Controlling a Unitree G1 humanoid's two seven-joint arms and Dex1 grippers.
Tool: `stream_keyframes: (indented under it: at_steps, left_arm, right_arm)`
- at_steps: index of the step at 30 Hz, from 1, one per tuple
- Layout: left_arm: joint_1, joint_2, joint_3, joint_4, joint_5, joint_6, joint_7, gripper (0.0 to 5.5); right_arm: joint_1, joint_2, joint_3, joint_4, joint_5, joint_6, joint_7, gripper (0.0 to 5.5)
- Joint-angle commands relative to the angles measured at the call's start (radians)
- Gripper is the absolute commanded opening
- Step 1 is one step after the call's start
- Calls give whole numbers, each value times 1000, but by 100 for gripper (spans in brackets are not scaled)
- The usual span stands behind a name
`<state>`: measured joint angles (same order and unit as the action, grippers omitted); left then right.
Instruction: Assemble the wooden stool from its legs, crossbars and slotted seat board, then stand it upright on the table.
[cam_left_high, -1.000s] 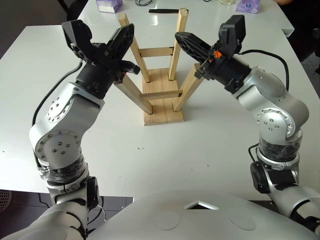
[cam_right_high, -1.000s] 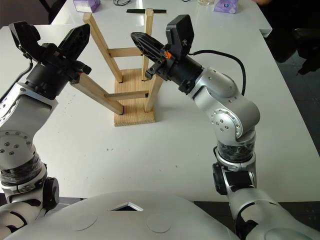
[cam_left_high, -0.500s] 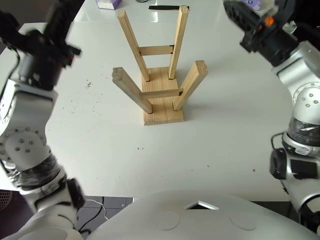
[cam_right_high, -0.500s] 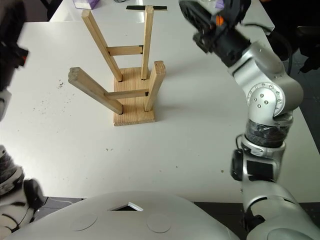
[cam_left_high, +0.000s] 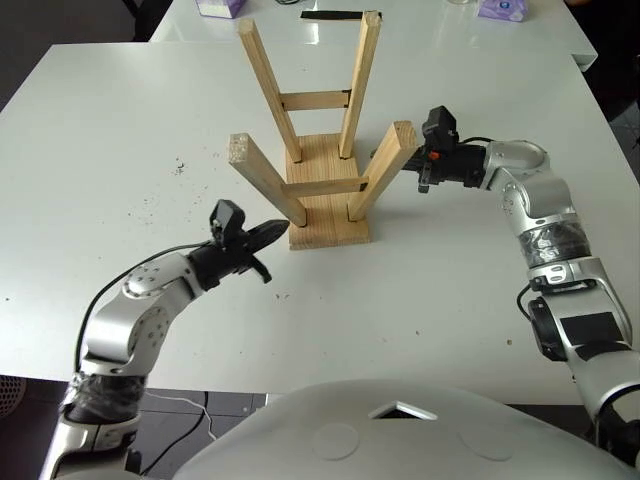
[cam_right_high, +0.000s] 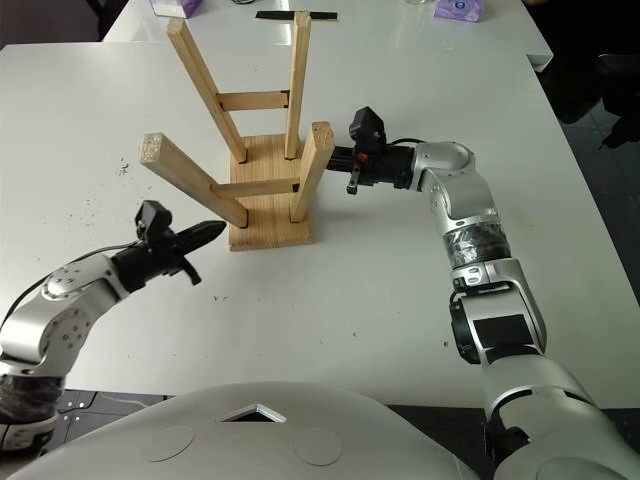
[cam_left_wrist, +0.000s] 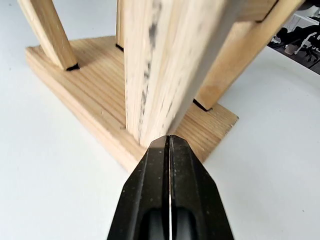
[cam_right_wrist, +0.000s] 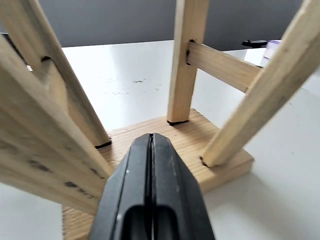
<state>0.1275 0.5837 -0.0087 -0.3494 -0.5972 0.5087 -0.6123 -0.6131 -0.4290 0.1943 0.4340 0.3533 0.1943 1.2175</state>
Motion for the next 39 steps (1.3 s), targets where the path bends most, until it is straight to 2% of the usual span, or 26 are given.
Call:
stream_keyframes:
  at_steps: [1, 5, 10, 16, 19, 24, 27, 32, 35, 39]
  left_arm:
    - [-57, -41, -43, 35, 62, -2, 24, 1]
    - [-67, -57, -35, 84, 98, -21, 19, 1]
    - [-80, -71, -25, 132, 128, -40, 15, 1]
    - [-85, -79, 3, 194, 159, -68, 19, 1]
    - [-64, -69, 44, 199, 166, -70, 30, 1]
    - [17, -13, 170, 123, 111, -33, 3, 1]
    - [88, 3, 262, 42, 46, 3, -12, 1]
    - [193, 25, 294, -3, 40, 36, -29, 1]
    - [237, 54, 266, -4, 65, 38, -71, 1]
    - [296, 92, 288, -30, 60, 45, -123, 1]
  right_arm:
    - [5, 11, 43, -53, 6, 14, 110, 0]
    - [69, 28, 79, -171, 21, 56, 139, 0]
    - [191, 75, 111, -366, 54, 146, 67, 0]
    - [377, 139, 124, -636, 118, 276, -123, 0]
    - [434, 107, 81, -680, 110, 295, -191, 0]
    - [449, -84, 18, -503, -59, 156, -205, 0]
    - [378, -125, -27, -298, -144, 78, -277, 0]
    - [213, -66, -56, 16, -234, -28, -412, 0]
    - [184, -25, -35, 92, -257, -70, -420, 0]
    - [185, 8, -10, 133, -279, -105, -399, 0]
